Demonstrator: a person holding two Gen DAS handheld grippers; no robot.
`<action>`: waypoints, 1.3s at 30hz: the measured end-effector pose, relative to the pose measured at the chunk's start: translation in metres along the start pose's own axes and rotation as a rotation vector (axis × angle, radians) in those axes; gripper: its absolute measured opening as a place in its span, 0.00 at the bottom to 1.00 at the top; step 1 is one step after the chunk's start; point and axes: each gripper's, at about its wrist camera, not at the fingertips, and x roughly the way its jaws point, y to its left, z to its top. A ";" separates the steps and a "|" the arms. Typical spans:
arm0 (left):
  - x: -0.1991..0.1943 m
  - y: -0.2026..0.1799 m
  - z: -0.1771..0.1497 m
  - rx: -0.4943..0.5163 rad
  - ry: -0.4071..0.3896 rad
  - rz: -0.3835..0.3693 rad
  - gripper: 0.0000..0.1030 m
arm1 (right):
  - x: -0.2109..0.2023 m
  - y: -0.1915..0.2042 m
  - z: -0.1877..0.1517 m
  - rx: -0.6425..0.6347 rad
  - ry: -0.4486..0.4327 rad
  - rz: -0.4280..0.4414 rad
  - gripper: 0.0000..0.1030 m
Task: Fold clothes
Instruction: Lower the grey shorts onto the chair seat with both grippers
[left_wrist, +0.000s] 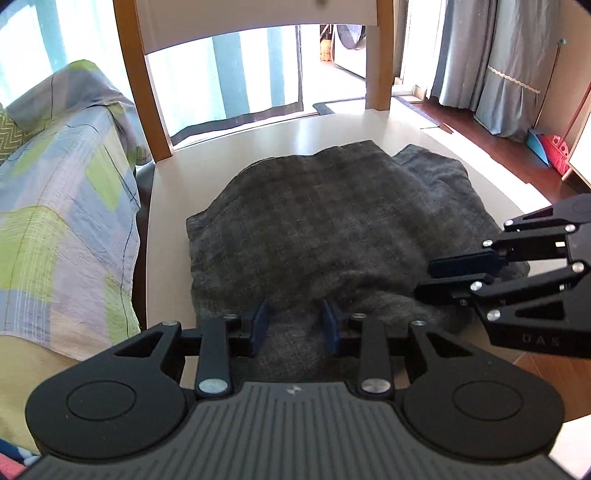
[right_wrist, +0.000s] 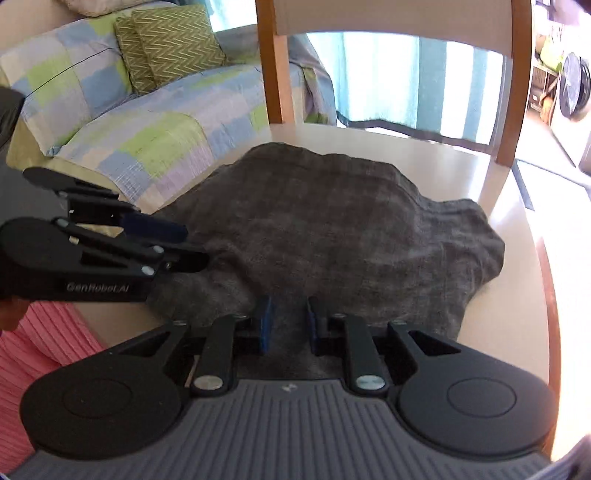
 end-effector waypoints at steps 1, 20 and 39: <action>-0.007 0.001 0.003 0.002 -0.011 0.005 0.30 | -0.004 0.001 0.000 0.013 0.004 0.000 0.16; -0.035 0.016 -0.031 -0.134 0.069 0.044 0.30 | -0.013 0.047 0.001 -0.025 -0.063 0.010 0.16; -0.008 0.027 0.004 -0.233 0.324 0.075 0.33 | -0.009 0.046 -0.007 -0.015 0.047 0.006 0.16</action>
